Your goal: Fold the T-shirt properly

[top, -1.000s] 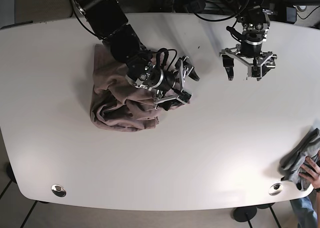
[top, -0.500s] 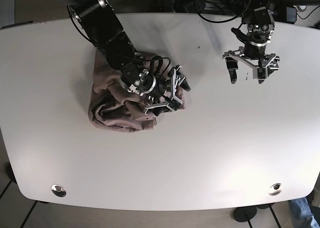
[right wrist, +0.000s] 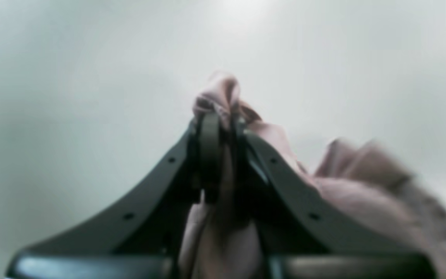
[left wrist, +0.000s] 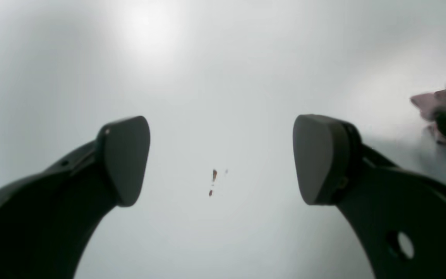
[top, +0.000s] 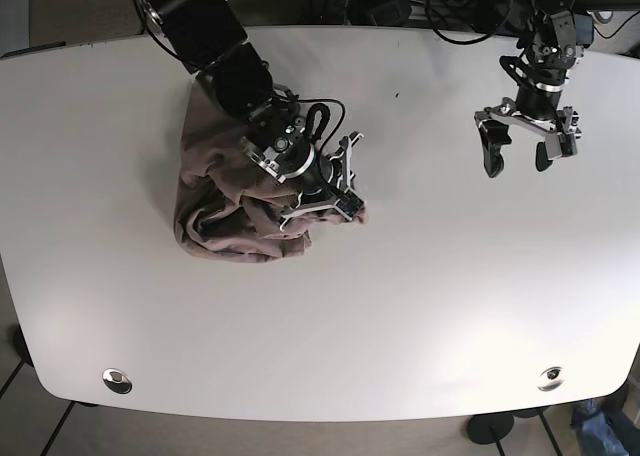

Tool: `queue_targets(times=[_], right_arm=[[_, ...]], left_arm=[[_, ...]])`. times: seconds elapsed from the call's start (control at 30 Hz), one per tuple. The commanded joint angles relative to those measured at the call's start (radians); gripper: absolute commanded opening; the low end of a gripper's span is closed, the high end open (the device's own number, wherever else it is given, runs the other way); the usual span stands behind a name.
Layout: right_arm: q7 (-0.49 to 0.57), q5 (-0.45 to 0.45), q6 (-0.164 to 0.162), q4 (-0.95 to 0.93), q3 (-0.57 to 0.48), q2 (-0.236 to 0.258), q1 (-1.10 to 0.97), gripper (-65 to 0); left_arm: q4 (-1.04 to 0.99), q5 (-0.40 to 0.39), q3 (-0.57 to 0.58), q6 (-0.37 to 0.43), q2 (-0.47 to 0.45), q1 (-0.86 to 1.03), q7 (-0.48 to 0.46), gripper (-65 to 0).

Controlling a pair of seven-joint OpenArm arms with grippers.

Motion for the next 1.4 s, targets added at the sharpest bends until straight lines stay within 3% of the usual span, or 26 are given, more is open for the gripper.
queue_targets(times=[0.03, 0.13, 0.23, 0.33, 0.47, 0.57, 0.7, 0.87, 0.93, 1.0, 1.27, 1.4], right_arm=[[-0.02, -0.029, -0.005, 0.103, 0.007, -0.027, 0.029, -63.3], [-0.093, -0.038, 0.003, 0.191, 0.007, -0.055, 0.091, -63.3], [-0.116, -0.035, 0.004, 0.258, 0.005, -0.059, 0.178, -63.3], [-0.116, -0.035, 0.01, 0.257, 0.01, -0.096, 0.287, -63.3], [-0.117, -0.035, 0.05, 0.261, 0.011, -0.134, 0.421, -63.3], [-0.189, -0.028, 0.072, 0.315, 0.011, -0.154, 0.562, -63.3], [-0.289, 0.072, 0.073, 0.366, 0.076, -0.163, 0.72, -63.3], [-0.349, 0.16, 0.075, 0.35, 0.188, -0.163, 0.835, -63.3], [-0.353, 0.153, 0.105, 0.321, 0.2, -0.163, 0.852, -63.3], [-0.355, 0.153, 0.113, 0.318, 0.2, -0.159, 0.849, -63.3], [-0.37, 0.153, 0.115, 0.317, 0.2, -0.157, 0.823, -63.3], [-0.37, 0.153, 0.115, 0.317, 0.2, -0.157, 0.829, -63.3]], left_arm=[[0.022, -0.014, -0.001, -0.009, -0.005, 0.0, -0.02, -10.8], [0.025, -0.018, 0.007, -0.044, -0.028, 0.009, -0.02, -10.8], [0.033, -0.018, 0.002, -0.177, -0.025, 0.021, -0.02, -10.8], [0.057, -0.018, 0.004, -0.185, -0.028, 0.049, 0.014, -10.8], [0.096, -0.015, 0.001, -0.185, -0.028, 0.06, 0.043, -11.0], [0.097, -0.015, 0.004, -0.185, -0.027, 0.06, 0.043, -11.0], [0.094, -0.014, 0.018, -0.185, -0.023, 0.047, 0.043, -11.0], [0.062, -0.012, 0.153, -0.179, -0.017, -0.016, 0.043, -11.0], [0.019, -0.012, 0.216, -0.179, 0.007, -0.089, 0.043, -11.0], [-0.035, -0.01, 0.254, -0.179, 0.046, -0.134, 0.043, -11.0], [-0.053, 0.301, 0.295, -0.179, 0.219, -0.264, 0.043, -11.0], [-0.113, 0.336, 0.3, -0.179, 0.26, -0.329, 0.043, -10.6]])
